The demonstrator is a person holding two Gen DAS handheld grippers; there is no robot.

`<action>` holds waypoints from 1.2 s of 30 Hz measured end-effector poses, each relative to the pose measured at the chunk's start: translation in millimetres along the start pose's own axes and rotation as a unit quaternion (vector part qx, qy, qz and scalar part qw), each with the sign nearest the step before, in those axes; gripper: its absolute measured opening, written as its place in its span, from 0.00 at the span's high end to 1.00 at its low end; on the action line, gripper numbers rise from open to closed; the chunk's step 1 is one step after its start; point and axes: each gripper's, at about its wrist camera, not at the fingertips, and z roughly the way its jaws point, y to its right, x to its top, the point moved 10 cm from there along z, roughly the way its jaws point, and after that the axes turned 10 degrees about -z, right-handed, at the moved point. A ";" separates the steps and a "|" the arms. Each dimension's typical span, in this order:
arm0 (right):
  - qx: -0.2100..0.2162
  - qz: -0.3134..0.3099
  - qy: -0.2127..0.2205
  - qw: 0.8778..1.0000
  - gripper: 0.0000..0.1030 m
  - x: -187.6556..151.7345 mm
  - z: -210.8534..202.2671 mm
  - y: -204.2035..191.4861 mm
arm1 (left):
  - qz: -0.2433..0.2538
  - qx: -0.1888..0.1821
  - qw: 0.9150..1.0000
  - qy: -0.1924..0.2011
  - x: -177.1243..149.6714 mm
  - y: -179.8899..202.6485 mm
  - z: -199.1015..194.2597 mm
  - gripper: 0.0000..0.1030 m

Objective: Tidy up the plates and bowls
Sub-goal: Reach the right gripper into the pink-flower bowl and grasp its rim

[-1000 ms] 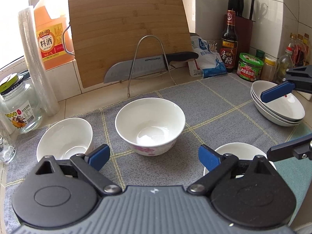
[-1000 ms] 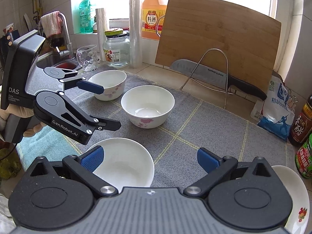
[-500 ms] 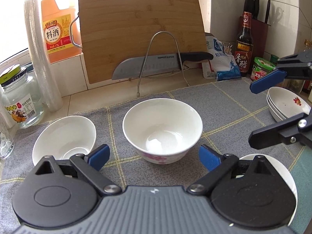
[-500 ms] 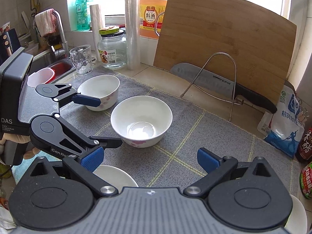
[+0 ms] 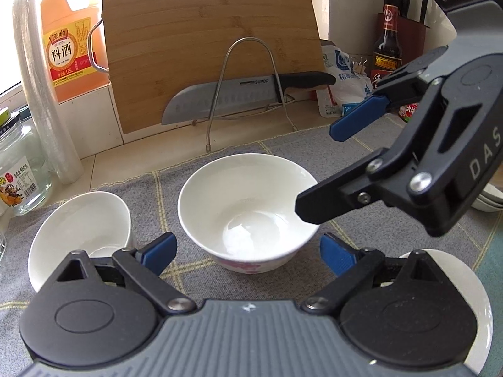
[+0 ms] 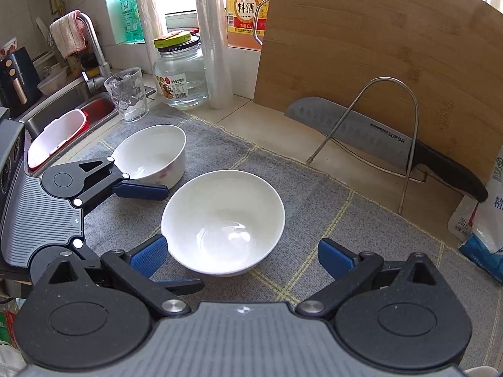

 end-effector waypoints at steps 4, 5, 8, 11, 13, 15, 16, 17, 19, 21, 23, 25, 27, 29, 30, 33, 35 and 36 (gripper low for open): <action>0.011 0.001 -0.006 1.000 0.01 5.0 14.6 1.2 | 0.000 -0.002 1.000 -0.003 0.2 1.2 5.2 0.05; 0.014 0.001 -0.008 1.000 0.01 5.8 18.1 1.2 | -0.001 -0.003 1.000 -0.005 0.3 1.0 6.6 0.06; 0.019 0.001 -0.012 1.000 0.03 8.4 28.5 2.3 | -0.004 -0.005 1.000 -0.004 1.9 -1.3 8.7 0.06; 0.025 0.003 -0.016 1.000 0.07 10.3 36.7 3.8 | -0.008 -0.011 1.000 -0.005 2.0 -2.0 9.4 0.06; 0.029 0.006 -0.019 0.999 0.09 11.3 41.5 5.5 | -0.007 -0.013 1.000 -0.006 1.8 -1.6 9.9 0.07; 0.032 0.009 -0.020 0.999 0.12 12.0 44.9 6.5 | -0.008 -0.016 1.000 -0.006 2.2 -1.4 10.2 0.08; 0.034 0.010 -0.020 0.999 0.13 12.2 46.4 6.4 | -0.009 -0.018 1.000 -0.005 2.4 -1.1 10.3 0.08; 0.035 0.010 -0.021 0.999 0.13 12.5 47.7 6.3 | -0.008 -0.019 1.000 -0.004 2.6 -0.7 10.1 0.08; 0.037 0.012 -0.020 0.999 0.17 13.6 49.8 6.5 | -0.008 -0.023 1.000 -0.004 2.9 -0.6 9.8 0.08; 0.041 0.014 -0.018 0.999 0.19 15.2 51.4 6.4 | -0.006 -0.026 1.000 -0.004 3.2 -1.2 9.7 0.09; 0.045 0.014 -0.018 0.999 0.21 16.5 52.6 5.9 | -0.004 -0.026 1.000 -0.004 3.5 -0.6 9.4 0.09; 0.044 0.012 -0.020 0.999 0.22 17.4 53.6 5.6 | -0.004 -0.026 1.000 -0.004 3.1 -0.3 8.9 0.09; 0.045 0.012 -0.020 0.999 0.23 17.8 54.0 5.5 | -0.004 -0.027 1.000 -0.004 3.3 -0.7 9.1 0.09; 0.048 0.012 -0.021 0.999 0.23 18.0 55.3 5.8 | -0.003 -0.027 1.000 -0.005 3.7 -0.6 9.6 0.09; 0.050 0.012 -0.022 0.998 0.23 18.2 56.3 5.9 | -0.004 -0.027 1.000 -0.005 3.6 -0.5 9.5 0.09; 0.053 0.011 -0.026 0.998 0.24 18.3 59.5 6.7 | -0.002 -0.026 1.000 -0.005 3.2 -0.1 8.7 0.09; 0.055 0.014 -0.027 0.998 0.25 18.3 60.6 7.5 | -0.003 -0.027 1.000 -0.005 3.6 -0.4 9.2 0.09; 0.057 0.016 -0.028 0.998 0.26 18.4 60.9 8.0 | -0.003 -0.027 1.000 -0.005 3.6 -0.6 9.1 0.09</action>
